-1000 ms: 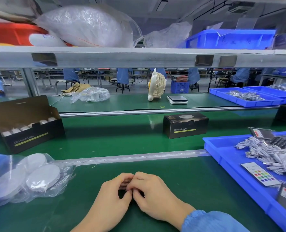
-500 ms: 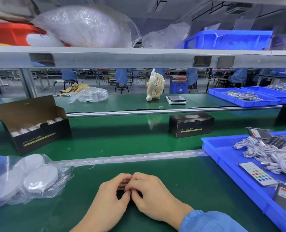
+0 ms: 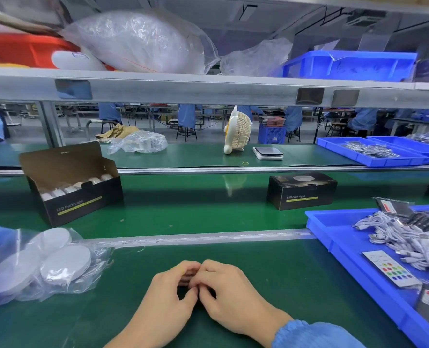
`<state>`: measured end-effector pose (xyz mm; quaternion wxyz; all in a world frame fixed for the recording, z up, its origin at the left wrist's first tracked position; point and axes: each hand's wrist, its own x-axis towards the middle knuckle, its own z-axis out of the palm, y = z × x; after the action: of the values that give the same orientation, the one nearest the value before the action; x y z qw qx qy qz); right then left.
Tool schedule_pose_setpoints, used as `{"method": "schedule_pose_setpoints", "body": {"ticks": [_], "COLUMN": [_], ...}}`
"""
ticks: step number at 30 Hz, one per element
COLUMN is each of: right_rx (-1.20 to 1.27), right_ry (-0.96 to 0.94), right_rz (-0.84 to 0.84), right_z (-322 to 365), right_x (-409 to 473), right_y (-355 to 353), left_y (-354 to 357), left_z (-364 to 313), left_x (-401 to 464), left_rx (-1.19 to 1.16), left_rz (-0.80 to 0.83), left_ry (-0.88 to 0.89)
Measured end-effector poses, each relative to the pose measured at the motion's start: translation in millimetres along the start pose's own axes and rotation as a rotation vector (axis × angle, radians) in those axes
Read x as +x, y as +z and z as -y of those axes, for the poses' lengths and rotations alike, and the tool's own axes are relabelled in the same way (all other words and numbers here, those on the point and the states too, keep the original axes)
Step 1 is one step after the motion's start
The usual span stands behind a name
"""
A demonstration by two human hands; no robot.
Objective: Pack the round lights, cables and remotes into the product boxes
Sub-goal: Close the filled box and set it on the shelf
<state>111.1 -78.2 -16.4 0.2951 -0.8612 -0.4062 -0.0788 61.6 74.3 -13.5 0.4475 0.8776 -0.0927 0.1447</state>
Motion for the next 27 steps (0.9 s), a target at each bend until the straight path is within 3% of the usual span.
{"method": "schedule_pose_setpoints", "body": {"ticks": [17,20,23,27], "right_rx": [0.018,0.060,0.102,0.033], "right_ry": [-0.033,-0.064,-0.064,-0.034], "right_rz": [-0.022,-0.173,-0.490,-0.496], "right_z": [-5.6,-5.5,-13.8,-22.5], "right_x": [0.9,2.1,4.3,3.3], "right_y": [2.5,1.9,0.0,-0.8], "left_y": [0.0,-2.4,-23.2,-78.7], "left_z": [-3.0,-1.8,7.4,39.2], "left_x": [0.1,20.4,81.3,174.7], "left_rx": [0.003,0.052,0.252,1.039], "left_rz": [0.027,0.065,0.020,-0.187], "left_ry": [-0.053,-0.066,-0.116,-0.209]}}
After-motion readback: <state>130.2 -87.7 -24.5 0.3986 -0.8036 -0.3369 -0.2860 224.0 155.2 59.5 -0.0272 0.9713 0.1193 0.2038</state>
